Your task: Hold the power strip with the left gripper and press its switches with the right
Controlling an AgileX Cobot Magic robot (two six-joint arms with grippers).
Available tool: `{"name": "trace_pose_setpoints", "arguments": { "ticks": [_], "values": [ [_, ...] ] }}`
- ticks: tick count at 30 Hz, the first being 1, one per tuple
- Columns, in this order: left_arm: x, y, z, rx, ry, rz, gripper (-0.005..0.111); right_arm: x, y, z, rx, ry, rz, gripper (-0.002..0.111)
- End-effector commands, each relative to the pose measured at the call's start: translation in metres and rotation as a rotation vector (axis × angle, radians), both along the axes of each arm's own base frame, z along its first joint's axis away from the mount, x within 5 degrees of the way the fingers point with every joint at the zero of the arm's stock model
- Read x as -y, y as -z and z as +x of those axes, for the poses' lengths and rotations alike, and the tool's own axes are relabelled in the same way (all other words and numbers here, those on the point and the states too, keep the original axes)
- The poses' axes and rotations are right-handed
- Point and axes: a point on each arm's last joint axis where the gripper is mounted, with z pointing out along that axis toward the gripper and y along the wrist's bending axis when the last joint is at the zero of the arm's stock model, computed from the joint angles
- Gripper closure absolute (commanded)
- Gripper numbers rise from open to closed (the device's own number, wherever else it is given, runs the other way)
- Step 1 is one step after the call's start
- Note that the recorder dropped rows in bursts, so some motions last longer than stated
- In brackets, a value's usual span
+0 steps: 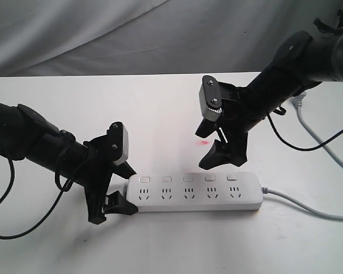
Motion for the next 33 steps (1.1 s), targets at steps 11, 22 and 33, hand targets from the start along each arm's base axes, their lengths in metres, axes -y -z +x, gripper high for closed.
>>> {"name": "trace_pose_setpoints", "arguments": {
  "ticks": [11,22,33],
  "values": [
    [0.002,0.000,0.002,0.010,-0.007,0.002,0.107,0.005,0.013,0.000,-0.030,-0.015,0.011,0.034],
    [0.002,0.000,0.002,0.010,-0.007,0.002,0.107,0.006,0.026,0.001,-0.044,-0.027,-0.003,0.034],
    [0.002,0.000,0.002,0.010,-0.007,0.002,0.107,0.008,0.039,0.004,-0.045,-0.020,-0.030,0.034]
  ]
}}
